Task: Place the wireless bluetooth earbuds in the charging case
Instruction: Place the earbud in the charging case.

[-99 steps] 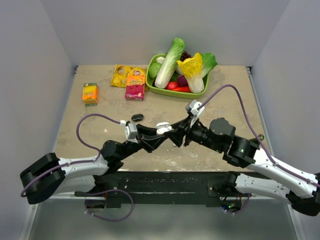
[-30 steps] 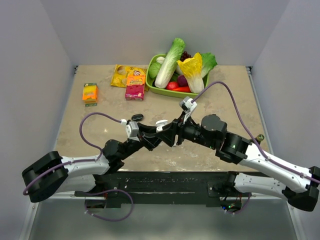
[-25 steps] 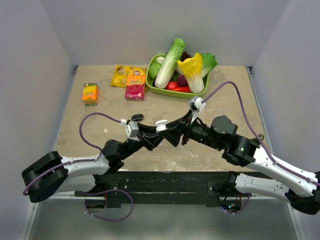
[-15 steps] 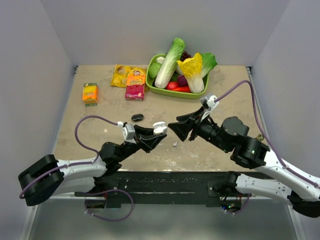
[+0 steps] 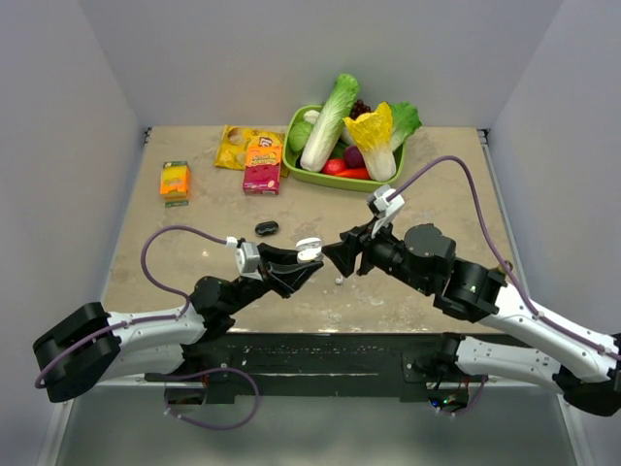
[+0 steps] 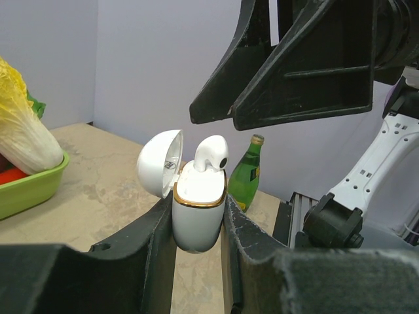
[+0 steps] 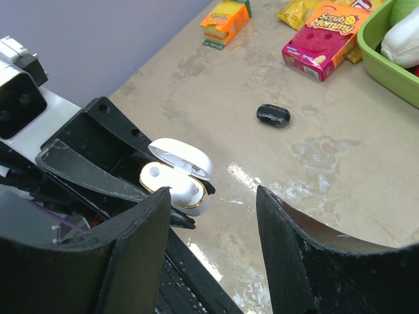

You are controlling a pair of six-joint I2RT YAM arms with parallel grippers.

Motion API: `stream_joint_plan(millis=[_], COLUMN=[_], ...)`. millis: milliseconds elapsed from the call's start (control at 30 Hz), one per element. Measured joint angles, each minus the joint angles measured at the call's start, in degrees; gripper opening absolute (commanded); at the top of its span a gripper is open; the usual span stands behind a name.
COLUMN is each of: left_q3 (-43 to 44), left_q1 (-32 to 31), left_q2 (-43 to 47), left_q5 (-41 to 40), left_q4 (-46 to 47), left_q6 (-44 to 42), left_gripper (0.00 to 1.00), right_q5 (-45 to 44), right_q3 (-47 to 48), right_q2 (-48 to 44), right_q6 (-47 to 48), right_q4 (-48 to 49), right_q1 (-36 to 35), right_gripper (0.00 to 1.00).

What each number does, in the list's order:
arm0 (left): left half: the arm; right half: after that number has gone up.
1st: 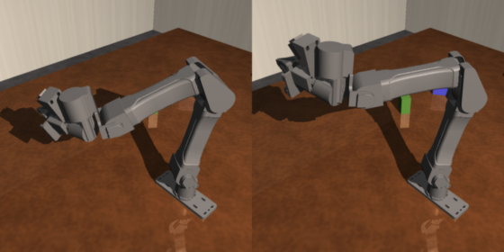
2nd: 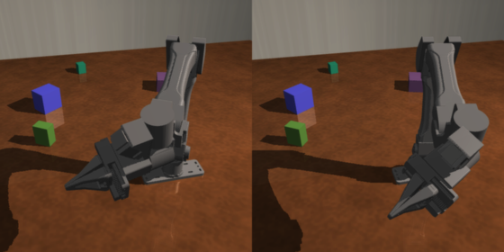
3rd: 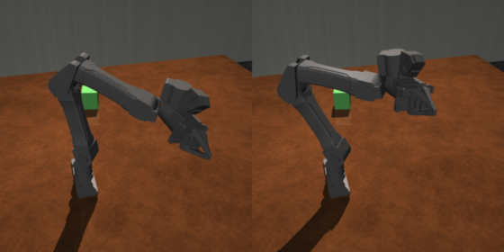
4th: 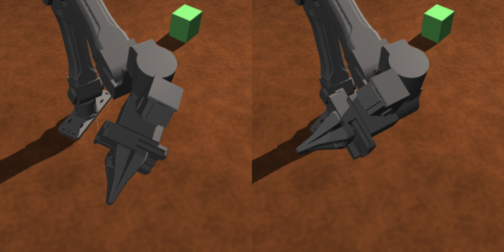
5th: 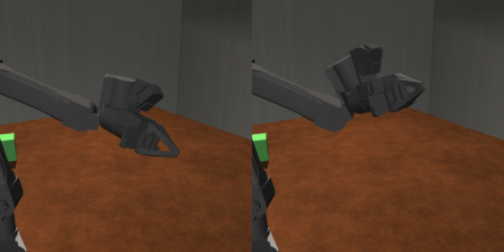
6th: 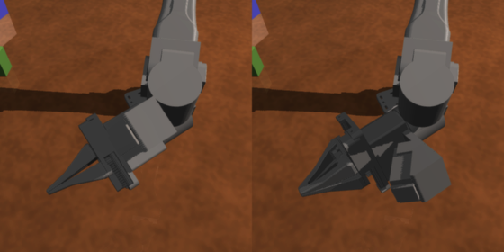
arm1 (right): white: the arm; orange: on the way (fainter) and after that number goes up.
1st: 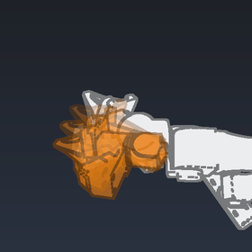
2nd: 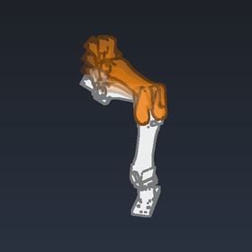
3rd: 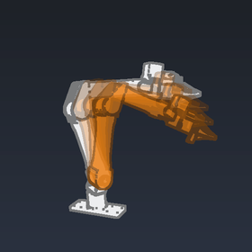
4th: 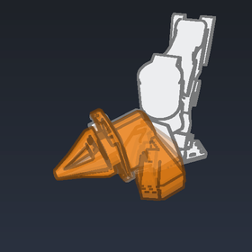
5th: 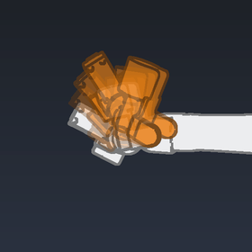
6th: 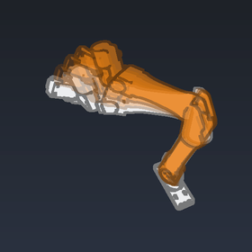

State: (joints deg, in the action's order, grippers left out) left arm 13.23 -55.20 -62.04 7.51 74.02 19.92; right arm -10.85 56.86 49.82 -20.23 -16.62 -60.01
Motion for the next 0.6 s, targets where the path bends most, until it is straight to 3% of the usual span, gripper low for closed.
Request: stream_joint_plan(millis=[600], left_q3=[-0.02], left_q1=[0.00], left_q2=[0.02], left_q5=[0.26], left_q4=[-1.38], left_q6=[0.02], left_gripper=[0.00], right_q5=[-0.15], right_q3=[-0.02], right_q2=[3.45], right_q6=[-0.31], right_q4=[-0.09], right_q1=[-0.04], right_gripper=[0.57])
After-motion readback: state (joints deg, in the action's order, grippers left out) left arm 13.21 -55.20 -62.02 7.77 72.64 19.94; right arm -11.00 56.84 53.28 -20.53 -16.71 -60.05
